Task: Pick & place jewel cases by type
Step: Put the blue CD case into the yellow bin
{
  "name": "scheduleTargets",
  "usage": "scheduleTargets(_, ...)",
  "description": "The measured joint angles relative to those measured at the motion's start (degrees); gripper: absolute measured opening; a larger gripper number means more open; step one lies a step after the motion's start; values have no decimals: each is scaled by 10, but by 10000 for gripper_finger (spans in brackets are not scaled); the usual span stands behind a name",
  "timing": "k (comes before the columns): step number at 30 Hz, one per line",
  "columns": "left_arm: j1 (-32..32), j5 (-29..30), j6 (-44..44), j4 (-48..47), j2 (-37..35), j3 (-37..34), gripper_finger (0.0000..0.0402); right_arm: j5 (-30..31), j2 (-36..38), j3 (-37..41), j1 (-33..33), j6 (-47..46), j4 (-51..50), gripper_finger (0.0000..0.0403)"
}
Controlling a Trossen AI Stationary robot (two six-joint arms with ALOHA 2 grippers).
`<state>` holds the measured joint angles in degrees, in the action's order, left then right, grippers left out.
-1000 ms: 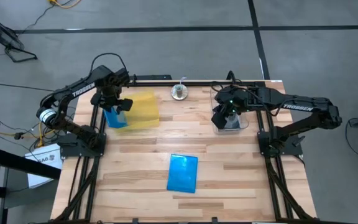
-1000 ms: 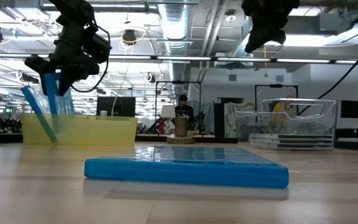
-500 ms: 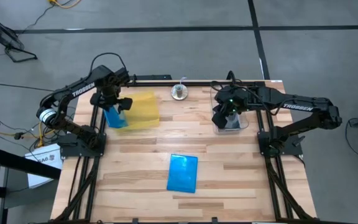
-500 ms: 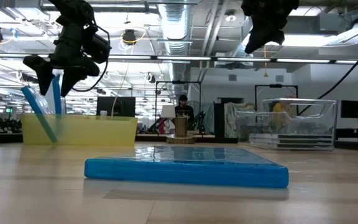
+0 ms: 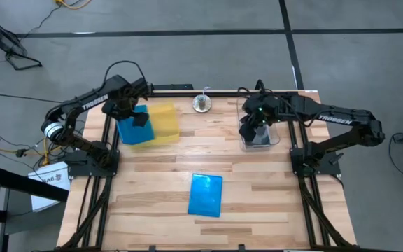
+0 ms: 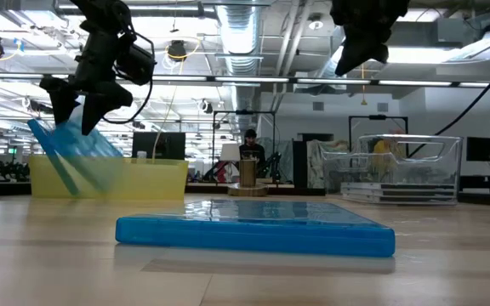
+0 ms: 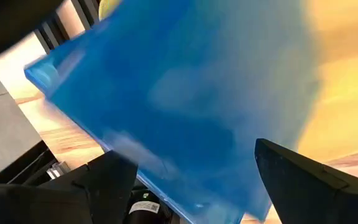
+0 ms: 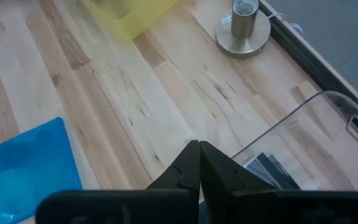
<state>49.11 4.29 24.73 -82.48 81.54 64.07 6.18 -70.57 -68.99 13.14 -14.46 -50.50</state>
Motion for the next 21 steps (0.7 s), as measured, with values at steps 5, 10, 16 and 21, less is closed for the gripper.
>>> scheduleTargets(5, -9, 6, 1, 0, 0, 0, 313, -7, 0, 0, 10, 1, 0, 0)
scheduleTargets(10, -12, 13, 7, 1, 0, 0, 313, -7, 0, 0, 9, 1, 0, 0)
scheduleTargets(16, -12, -4, 31, 49, 0, 0, 313, -7, 0, 0, 9, 1, 0, 0)
scheduleTargets(21, -18, -77, 80, 135, 0, 0, 313, -7, 0, 0, 9, 0, 0, 0)
